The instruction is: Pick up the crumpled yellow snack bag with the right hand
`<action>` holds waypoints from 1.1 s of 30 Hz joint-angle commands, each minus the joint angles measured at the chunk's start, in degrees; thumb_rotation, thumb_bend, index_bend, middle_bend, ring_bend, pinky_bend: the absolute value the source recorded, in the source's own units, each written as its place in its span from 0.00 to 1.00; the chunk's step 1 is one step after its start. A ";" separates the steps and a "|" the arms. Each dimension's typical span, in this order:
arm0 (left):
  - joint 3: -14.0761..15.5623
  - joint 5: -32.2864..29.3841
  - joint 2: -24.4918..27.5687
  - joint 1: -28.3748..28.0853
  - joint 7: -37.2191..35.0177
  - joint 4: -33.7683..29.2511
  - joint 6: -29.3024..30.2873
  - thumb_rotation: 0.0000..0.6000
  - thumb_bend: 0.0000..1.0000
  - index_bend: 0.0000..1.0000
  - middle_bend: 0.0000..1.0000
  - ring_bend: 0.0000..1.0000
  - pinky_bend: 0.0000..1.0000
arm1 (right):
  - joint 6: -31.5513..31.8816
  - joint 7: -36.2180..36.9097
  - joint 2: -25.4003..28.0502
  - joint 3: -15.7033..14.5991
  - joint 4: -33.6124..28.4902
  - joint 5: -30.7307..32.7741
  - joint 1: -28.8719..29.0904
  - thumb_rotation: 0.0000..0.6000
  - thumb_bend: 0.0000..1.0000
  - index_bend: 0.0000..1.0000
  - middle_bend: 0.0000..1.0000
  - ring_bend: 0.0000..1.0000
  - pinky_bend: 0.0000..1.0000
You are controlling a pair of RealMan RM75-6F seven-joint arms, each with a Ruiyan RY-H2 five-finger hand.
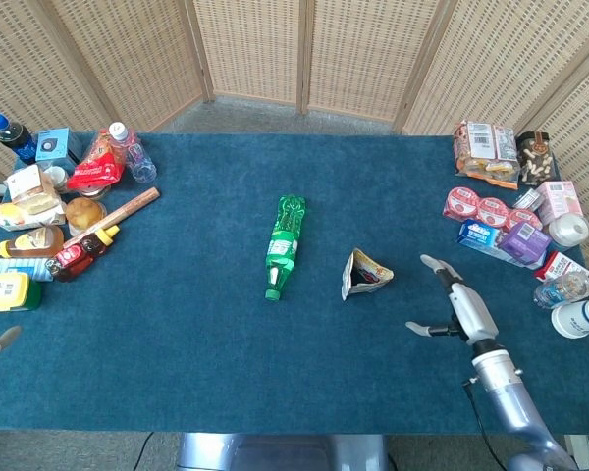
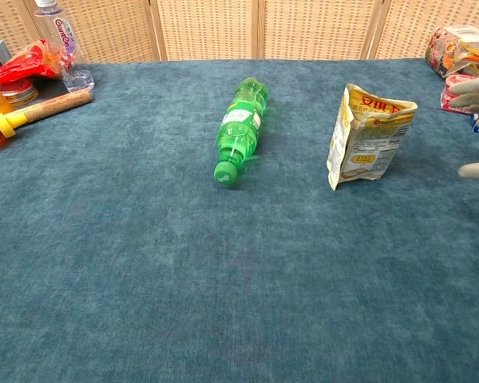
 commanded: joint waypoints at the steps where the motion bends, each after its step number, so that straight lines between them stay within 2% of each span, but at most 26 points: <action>1: -0.02 -0.12 -0.06 -0.06 0.06 0.04 -0.12 1.00 0.06 0.04 0.00 0.00 0.00 | -1.85 2.01 -1.26 0.83 1.14 1.25 1.17 1.00 0.00 0.00 0.00 0.00 0.00; 11: -0.11 -0.69 -0.50 -0.25 0.84 0.39 -0.51 1.00 0.06 0.05 0.00 0.00 0.00 | -6.29 4.89 -5.24 3.27 5.16 4.59 4.61 1.00 0.00 0.00 0.00 0.00 0.00; 26: -0.29 -1.46 -0.44 -0.24 0.86 0.82 -0.59 1.00 0.06 0.05 0.00 0.00 0.00 | -9.16 5.21 -9.98 5.76 7.41 7.94 7.96 1.00 0.00 0.00 0.00 0.00 0.00; 33: -0.35 -1.82 -0.31 -0.25 0.65 0.95 -0.70 1.00 0.06 0.05 0.00 0.00 0.00 | -8.62 5.29 -12.32 6.50 7.74 8.45 8.66 1.00 0.00 0.00 0.00 0.00 0.00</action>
